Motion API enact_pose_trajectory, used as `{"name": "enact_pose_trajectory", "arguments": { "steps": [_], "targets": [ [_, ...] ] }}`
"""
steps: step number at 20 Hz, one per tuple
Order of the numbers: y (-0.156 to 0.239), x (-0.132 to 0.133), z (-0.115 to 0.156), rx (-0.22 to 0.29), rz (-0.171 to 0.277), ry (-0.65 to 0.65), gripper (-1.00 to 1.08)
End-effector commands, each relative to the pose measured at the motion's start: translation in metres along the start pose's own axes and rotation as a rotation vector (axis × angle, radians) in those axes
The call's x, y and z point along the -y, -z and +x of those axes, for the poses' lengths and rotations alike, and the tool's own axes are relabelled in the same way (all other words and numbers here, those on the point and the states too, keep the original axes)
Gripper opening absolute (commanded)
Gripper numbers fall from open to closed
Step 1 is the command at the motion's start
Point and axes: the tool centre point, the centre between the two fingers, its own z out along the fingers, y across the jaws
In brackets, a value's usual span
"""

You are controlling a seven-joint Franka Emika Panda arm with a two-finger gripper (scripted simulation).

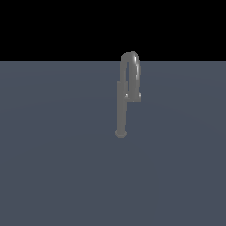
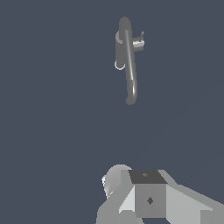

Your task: Turn on the faucet by rotating a designated handle.

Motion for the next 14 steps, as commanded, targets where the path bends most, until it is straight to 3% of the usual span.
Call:
{"name": "enact_pose_trajectory", "arguments": {
  "steps": [1, 7, 14],
  "targets": [
    [0.0, 0.001, 0.005, 0.015, 0.013, -0.014, -1.0],
    [-0.001, 0.002, 0.025, 0.071, 0.065, -0.067, -1.0],
    [-0.006, 0.002, 0.06, 0.17, 0.157, -0.159, -1.0]
  ]
}}
